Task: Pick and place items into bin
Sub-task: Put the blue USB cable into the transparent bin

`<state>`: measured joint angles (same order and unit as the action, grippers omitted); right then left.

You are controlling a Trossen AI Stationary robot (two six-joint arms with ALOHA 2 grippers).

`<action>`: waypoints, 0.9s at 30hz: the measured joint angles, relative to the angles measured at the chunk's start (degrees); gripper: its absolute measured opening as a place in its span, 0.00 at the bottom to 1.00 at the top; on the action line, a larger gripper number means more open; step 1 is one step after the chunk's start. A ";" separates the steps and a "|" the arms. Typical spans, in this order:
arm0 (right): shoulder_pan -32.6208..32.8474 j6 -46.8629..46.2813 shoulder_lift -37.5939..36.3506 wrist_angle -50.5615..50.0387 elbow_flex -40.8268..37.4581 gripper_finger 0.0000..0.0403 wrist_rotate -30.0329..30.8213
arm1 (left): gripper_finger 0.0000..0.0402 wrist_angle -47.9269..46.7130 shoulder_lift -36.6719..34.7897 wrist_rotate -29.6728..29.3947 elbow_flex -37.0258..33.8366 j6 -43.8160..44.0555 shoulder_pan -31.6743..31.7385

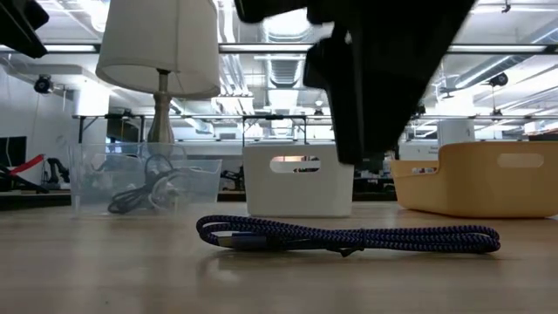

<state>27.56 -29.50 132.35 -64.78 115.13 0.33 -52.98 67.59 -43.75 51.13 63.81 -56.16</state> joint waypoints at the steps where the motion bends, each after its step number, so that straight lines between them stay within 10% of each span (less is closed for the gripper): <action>1: -0.03 -0.09 0.00 1.07 -0.88 0.55 -0.19 | 0.26 0.04 0.00 0.14 0.00 0.08 0.00; 17: -0.77 -1.66 -0.04 10.39 -10.45 0.53 1.94 | 0.26 0.53 -0.01 0.38 0.00 0.31 -0.02; 27: -0.73 -1.31 -0.55 16.76 -14.06 0.32 2.79 | 0.26 0.47 0.00 0.39 0.00 0.31 -0.02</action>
<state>26.83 -30.80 131.80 -48.02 101.07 3.12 -52.51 67.58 -43.35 51.13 64.12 -56.18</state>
